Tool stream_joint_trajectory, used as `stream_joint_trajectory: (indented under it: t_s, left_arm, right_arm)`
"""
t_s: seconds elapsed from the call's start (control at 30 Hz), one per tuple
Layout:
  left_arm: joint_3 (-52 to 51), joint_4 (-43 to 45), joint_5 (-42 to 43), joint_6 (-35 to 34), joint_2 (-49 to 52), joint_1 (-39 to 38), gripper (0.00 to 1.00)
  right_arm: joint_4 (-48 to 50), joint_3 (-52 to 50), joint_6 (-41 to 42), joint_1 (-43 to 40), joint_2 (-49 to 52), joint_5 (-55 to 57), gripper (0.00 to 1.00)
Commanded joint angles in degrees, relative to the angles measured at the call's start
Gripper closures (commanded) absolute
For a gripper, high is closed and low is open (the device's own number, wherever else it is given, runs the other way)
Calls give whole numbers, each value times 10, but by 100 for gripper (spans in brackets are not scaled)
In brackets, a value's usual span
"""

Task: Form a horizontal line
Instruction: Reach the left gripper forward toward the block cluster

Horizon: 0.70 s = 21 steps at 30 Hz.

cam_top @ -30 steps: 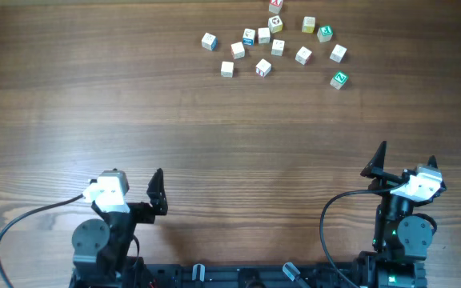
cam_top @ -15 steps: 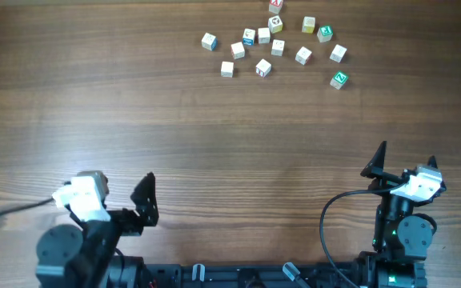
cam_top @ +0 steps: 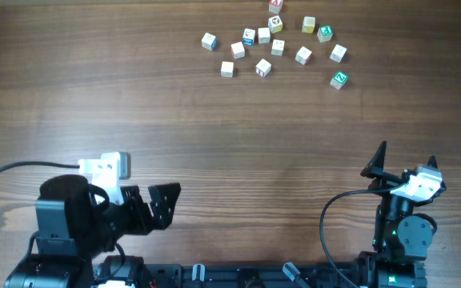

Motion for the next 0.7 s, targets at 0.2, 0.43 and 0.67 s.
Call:
stream_joint_trajectory:
  t_s: [0.2,0.43,0.67]
  left_arm:
    - [8,-57,-10,-1,49,4,0]
    - [62,-34,-31,0,171,4,0]
    - [163,-3,-49,2,283,4,0]
  right_arm:
    - [2,0,-1,3,-6,-3,0]
    - [2,0,-1,3,-6,-3,0]
    - [2,0,-1,3,-6,-3,0]
